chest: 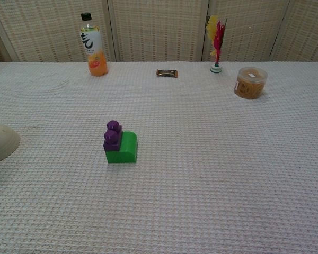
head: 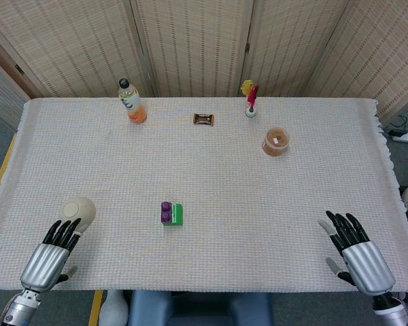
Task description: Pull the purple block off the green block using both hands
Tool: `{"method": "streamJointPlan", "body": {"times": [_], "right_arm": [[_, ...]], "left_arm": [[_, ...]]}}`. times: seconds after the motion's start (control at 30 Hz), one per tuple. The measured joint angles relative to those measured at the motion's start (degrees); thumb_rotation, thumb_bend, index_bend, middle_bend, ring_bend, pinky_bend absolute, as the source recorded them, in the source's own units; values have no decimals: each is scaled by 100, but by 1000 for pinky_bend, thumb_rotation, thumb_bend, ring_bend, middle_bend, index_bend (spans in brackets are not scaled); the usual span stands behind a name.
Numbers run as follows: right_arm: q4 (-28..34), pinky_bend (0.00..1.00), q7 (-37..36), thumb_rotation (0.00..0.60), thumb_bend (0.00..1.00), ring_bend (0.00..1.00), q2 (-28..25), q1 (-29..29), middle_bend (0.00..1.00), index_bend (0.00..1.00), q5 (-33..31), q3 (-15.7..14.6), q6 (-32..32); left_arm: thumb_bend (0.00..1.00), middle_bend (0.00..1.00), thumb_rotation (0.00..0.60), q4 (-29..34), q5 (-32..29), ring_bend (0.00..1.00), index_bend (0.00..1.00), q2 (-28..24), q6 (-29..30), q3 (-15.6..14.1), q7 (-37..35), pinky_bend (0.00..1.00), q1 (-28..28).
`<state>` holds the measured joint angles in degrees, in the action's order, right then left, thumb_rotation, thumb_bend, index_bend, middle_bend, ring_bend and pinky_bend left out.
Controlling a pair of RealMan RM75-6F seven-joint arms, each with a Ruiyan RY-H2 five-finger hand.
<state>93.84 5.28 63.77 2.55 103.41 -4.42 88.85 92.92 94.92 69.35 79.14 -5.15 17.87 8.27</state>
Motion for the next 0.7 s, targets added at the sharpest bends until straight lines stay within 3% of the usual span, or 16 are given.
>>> {"method": "streamJointPlan", "body": {"times": [0.17, 0.27, 0.4, 0.57, 0.7], "right_arm": [[-14, 0, -84, 600, 363, 0, -12, -7, 0, 0, -67, 40, 41], [-30, 0, -94, 600, 363, 0, -21, 0, 0, 0, -65, 40, 30], [-33, 0, -157, 600, 363, 0, -58, -13, 0, 0, -61, 27, 59], [2, 0, -256, 600, 363, 0, -112, -4, 0, 0, -95, 48, 76], [-16, 0, -316, 600, 363, 0, -110, 48, 0, 0, -245, 127, -3]], "left_arm": [[251, 16, 600, 20, 8, 35, 0, 4, 14, 6, -45, 91, -1], [251, 137, 600, 17, 102, 187, 0, -8, -48, -25, -195, 171, 53], [252, 375, 600, 24, 200, 396, 0, -2, -290, -83, -259, 380, 189], [251, 754, 600, 28, 352, 827, 0, 111, -255, -98, -628, 831, 256], [251, 935, 600, 258, 339, 968, 9, 272, -327, -12, -772, 967, 371]]}}
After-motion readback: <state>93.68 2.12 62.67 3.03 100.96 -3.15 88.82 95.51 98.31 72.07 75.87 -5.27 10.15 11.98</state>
